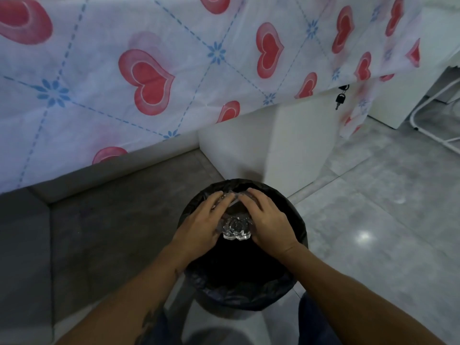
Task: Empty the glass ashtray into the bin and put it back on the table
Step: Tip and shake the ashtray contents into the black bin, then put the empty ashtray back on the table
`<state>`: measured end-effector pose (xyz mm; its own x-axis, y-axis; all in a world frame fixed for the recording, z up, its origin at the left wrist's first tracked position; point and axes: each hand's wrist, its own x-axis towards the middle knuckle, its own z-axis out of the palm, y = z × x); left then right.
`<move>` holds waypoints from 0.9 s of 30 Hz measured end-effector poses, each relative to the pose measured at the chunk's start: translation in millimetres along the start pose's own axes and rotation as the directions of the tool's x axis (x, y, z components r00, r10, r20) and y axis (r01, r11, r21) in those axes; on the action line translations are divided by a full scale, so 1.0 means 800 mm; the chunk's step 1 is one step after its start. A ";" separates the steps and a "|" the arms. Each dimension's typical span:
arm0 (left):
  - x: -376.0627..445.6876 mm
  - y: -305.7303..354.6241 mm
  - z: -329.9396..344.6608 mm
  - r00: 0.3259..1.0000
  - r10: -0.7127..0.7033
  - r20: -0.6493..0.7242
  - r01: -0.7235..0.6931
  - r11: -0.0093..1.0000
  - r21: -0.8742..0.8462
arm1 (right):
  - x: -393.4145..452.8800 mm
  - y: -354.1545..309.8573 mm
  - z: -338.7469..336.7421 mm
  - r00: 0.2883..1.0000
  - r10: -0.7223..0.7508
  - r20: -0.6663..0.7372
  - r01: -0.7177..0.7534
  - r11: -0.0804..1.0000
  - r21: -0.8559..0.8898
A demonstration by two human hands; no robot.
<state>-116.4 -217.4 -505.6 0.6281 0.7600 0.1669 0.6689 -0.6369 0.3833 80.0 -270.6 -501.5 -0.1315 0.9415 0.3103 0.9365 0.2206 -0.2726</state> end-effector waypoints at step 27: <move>0.029 0.153 -0.381 0.959 -0.222 0.178 0.272 0.897 -0.347 | 0.116 -0.117 -0.358 0.891 0.252 0.378 -0.405 0.815 0.413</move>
<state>-141.7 -238.3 -177.8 0.5247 0.8468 -0.0871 0.6332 -0.3199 0.7047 73.2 -276.8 -186.0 -0.0044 0.9907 -0.1363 0.6826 -0.0966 -0.7244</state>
